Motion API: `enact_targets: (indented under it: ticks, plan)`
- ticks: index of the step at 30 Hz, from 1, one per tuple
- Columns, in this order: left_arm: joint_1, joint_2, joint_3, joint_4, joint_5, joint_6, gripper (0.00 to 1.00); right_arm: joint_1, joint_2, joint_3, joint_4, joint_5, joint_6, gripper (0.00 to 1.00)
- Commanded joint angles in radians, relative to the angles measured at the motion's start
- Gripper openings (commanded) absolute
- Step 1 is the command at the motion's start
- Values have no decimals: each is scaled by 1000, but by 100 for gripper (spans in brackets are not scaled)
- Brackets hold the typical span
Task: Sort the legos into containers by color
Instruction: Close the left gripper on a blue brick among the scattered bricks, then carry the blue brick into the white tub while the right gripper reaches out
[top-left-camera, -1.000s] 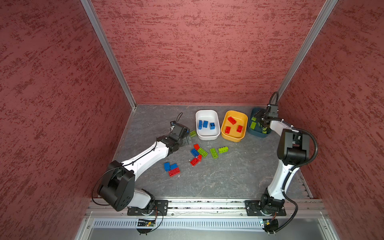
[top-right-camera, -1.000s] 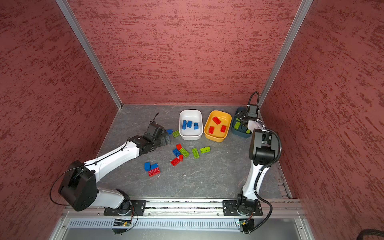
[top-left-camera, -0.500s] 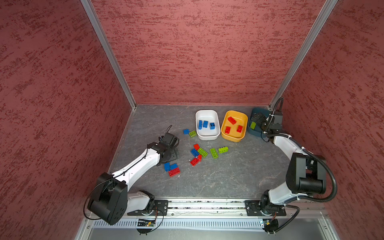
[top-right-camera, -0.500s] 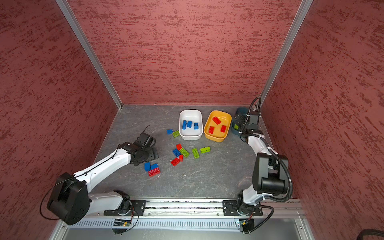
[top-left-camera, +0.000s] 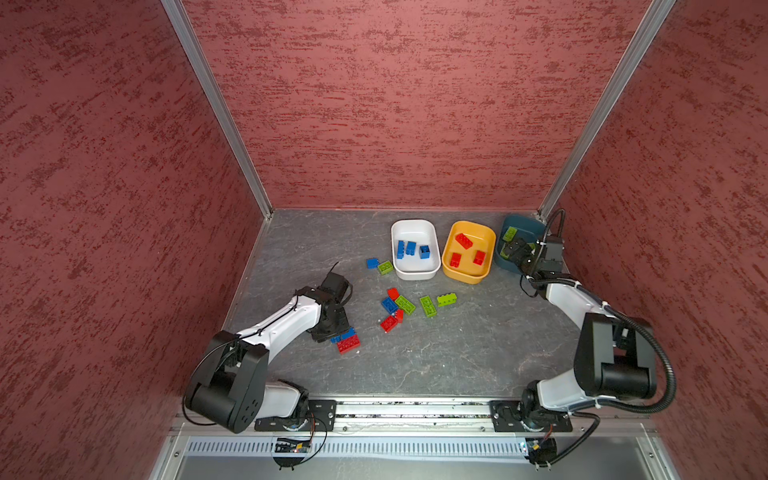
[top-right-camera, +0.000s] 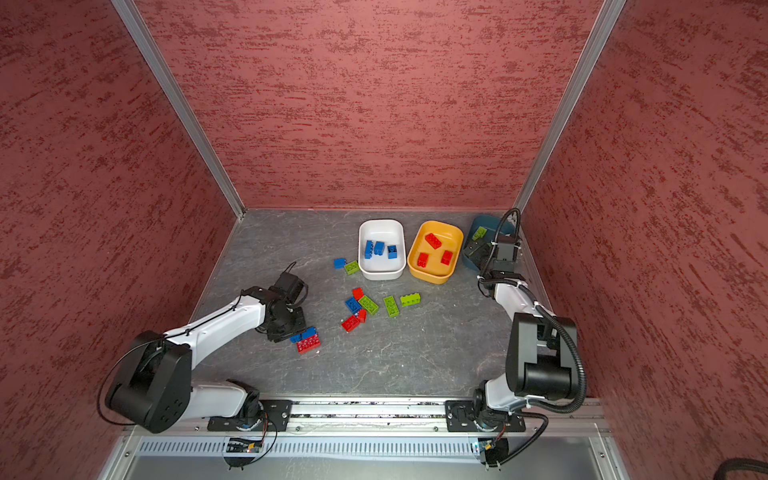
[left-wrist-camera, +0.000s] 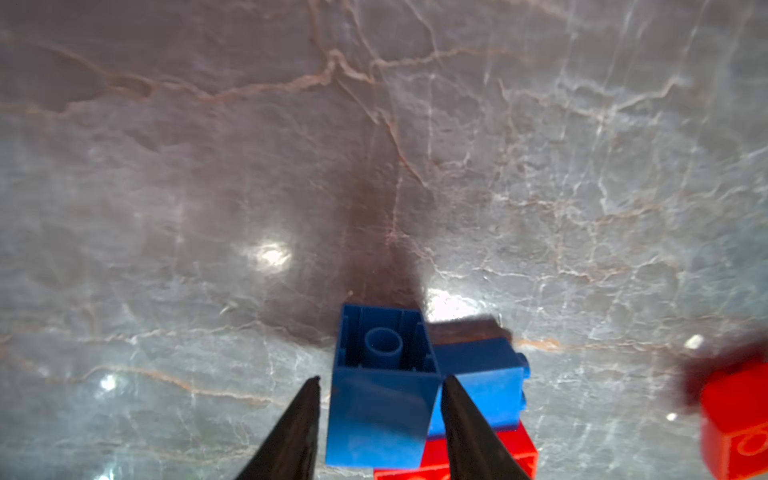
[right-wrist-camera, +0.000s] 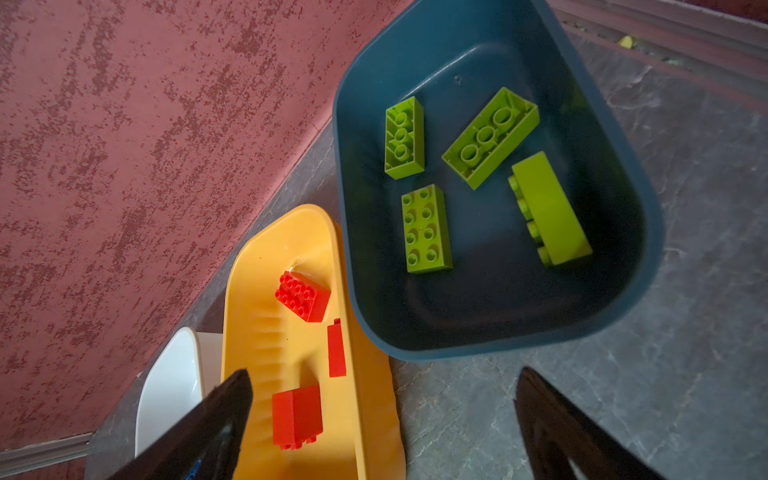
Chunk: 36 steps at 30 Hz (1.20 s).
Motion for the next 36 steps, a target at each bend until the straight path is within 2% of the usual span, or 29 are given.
enact_targets:
  ticks: [1, 5, 13, 16, 19, 29, 36]
  plan:
    - [-6, 20, -1, 24, 22, 7, 42, 5, -24, -8, 25, 32, 10, 99]
    - [-39, 26, 8, 45, 53, 0, 32, 5, -26, -11, 27, 33, 10, 99]
    - [-100, 147, 125, 107, 74, -12, 29, 12, -26, -11, 31, -17, -24, 99]
    - [-126, 223, 216, 100, 61, 4, 27, 37, -29, 5, 20, -61, -103, 99]
    - [-144, 279, 316, 83, 47, 27, 25, 97, -39, 34, -30, -48, -196, 99]
    - [-154, 362, 611, 142, 69, 149, 27, 287, -105, 21, -85, -39, -386, 99]
    - [-156, 561, 916, 130, 118, 227, 27, 372, -175, -51, -88, -67, -497, 99]
